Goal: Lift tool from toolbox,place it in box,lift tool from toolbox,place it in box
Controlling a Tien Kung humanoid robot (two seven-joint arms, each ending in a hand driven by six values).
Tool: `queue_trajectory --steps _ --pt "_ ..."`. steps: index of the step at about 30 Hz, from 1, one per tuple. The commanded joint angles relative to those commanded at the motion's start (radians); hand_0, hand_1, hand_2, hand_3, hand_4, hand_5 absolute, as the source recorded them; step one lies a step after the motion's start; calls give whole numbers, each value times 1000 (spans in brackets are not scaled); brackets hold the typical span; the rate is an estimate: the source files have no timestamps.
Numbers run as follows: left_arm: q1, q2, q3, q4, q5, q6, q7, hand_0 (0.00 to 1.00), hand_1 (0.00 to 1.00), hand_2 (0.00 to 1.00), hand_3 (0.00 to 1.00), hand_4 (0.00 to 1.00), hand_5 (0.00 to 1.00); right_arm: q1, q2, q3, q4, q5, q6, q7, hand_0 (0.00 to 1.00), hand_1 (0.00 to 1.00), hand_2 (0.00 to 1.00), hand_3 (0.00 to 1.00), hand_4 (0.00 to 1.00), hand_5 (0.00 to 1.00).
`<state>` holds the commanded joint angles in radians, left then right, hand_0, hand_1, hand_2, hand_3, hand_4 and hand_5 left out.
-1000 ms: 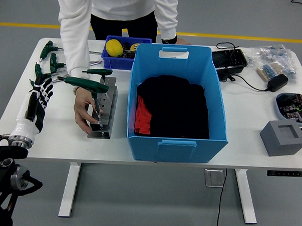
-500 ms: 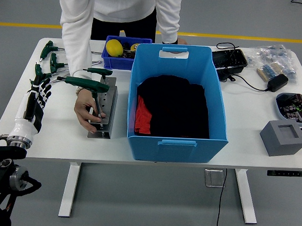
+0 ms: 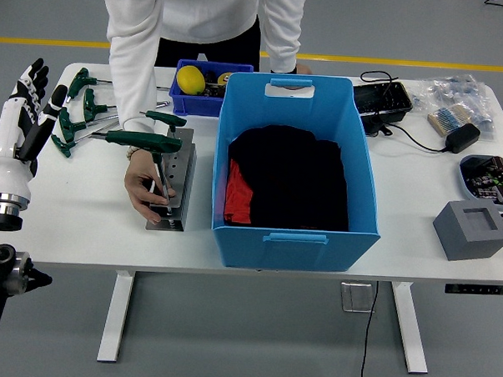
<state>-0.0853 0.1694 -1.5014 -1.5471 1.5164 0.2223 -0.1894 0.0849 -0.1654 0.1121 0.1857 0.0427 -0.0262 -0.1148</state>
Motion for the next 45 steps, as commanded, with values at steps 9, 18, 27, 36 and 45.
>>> queue_trajectory --steps 9,18,27,36,45 --pt "-67 84 105 -209 373 -231 203 998 998 998 998 998 488 2 -1 -4 -1 2 0 -1 650 679 776 653 776 747" --pt "-178 151 197 -229 743 -522 359 998 998 998 998 998 475 6 -5 2 0 -5 2 -2 649 679 774 653 776 747" --pt "-249 153 235 -165 753 -672 487 998 998 998 998 998 472 9 -9 6 0 -15 1 -3 639 672 773 652 776 746" --pt "-274 145 285 -122 753 -687 545 980 998 998 998 998 477 11 -9 1 -1 -17 3 -4 640 671 774 652 777 746" --pt "-303 144 332 -101 753 -672 591 760 721 675 757 998 506 11 -8 -11 -2 -12 4 -6 636 671 774 652 777 744"
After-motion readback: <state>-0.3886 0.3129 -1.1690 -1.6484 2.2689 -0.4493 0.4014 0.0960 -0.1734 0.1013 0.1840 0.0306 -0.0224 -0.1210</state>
